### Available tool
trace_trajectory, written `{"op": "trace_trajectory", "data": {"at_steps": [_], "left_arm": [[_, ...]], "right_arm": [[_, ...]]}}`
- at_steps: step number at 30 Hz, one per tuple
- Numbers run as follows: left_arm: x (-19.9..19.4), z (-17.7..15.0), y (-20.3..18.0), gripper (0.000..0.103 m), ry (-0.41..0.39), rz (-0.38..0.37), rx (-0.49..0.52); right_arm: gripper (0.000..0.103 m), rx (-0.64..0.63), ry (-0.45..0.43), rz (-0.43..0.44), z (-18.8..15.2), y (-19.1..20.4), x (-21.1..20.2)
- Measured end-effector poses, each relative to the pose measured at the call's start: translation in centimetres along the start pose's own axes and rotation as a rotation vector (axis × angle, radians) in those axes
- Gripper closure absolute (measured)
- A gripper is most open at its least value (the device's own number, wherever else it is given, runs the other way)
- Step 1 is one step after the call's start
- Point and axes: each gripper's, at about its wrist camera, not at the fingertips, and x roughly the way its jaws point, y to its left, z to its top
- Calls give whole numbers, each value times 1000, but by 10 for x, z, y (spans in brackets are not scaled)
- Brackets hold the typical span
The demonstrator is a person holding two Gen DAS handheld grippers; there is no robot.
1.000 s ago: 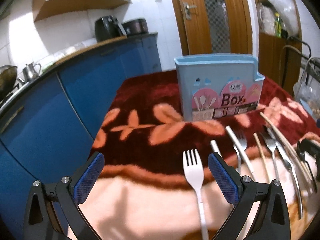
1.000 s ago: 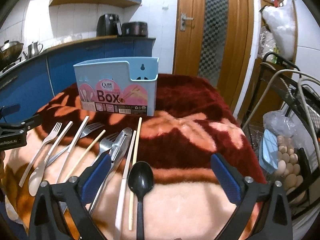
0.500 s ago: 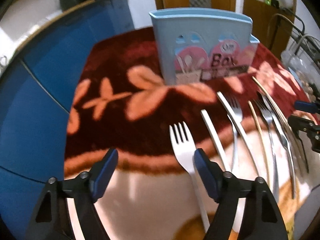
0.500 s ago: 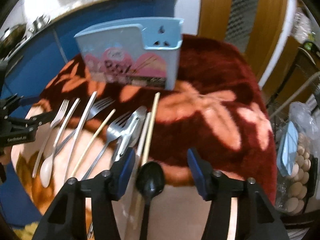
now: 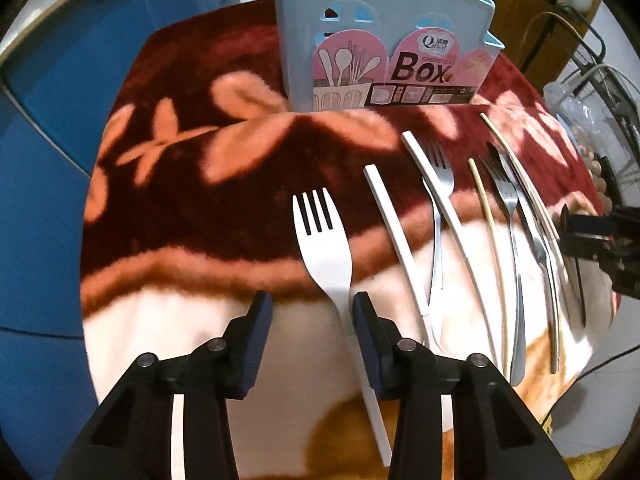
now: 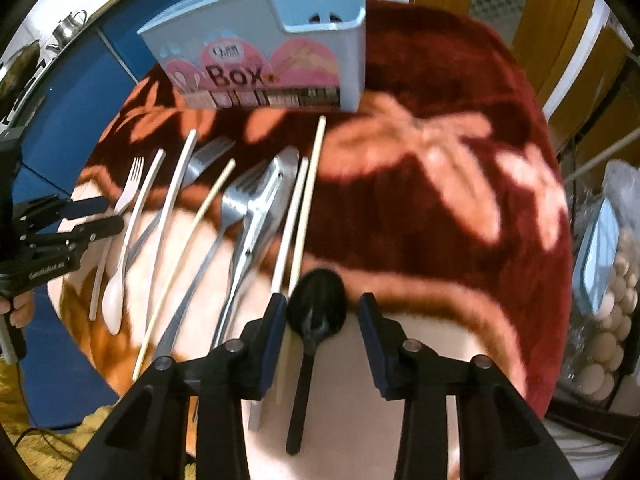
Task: Organize utensils
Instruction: 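Lower the left tool onto the white plastic fork and close on it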
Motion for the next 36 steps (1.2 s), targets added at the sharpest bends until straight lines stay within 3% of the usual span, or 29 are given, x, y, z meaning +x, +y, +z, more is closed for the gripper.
{"op": "trace_trajectory", "data": {"at_steps": [6,11,14,26,30,33,36], "left_arm": [[2,-1,0,61,20,18,32],[5,4,-5,61,25,42,51],[4,2,-7,65,19,39,58],[1,1,-13,78,21,23,67],[1,0,-13,86,20,12,68],[0,-1,-12,95,16,1,60],[-2,-3,-11,95,5,-11,49]], "right_arm": [[64,-14,11,2,-8,-4,-14],[66,-30,76,0,-15,-1,-12],[68,-44,111,-5,-17,3,-4],[80,-58,118,-37,-11,3,5],[82,-55,112,-34,-10,0,6],[91,-43,98,-31,-12,-4,4],[94,-27,72,-19,-15,-7,2]]}}
